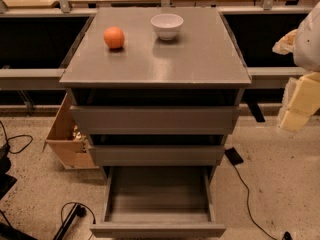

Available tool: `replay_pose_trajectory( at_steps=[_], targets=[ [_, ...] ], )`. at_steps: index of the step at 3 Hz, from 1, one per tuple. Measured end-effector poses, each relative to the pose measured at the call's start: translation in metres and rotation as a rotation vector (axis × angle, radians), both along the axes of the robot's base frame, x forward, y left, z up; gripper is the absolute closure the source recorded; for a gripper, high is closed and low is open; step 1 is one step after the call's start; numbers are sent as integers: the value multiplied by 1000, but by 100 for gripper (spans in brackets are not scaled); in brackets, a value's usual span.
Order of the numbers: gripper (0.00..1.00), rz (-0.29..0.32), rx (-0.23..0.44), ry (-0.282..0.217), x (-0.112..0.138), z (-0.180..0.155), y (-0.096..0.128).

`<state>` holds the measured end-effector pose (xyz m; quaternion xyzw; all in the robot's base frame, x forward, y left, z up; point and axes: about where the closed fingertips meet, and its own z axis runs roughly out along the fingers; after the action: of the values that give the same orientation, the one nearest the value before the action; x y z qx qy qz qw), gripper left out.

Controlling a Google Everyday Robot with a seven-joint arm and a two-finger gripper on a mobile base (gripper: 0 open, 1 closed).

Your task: Close bottom drawer

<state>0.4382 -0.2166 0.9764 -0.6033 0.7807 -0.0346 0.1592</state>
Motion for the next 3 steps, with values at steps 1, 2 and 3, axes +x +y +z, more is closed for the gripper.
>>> replay_pose_trajectory(
  at_steps=[1,2,3],
  targets=[
    [0,0,0,0,0,0,0],
    [0,-31,15,8,-7,-22,-6],
    [0,-136,17,-13,-30,-71,-33]
  ],
)
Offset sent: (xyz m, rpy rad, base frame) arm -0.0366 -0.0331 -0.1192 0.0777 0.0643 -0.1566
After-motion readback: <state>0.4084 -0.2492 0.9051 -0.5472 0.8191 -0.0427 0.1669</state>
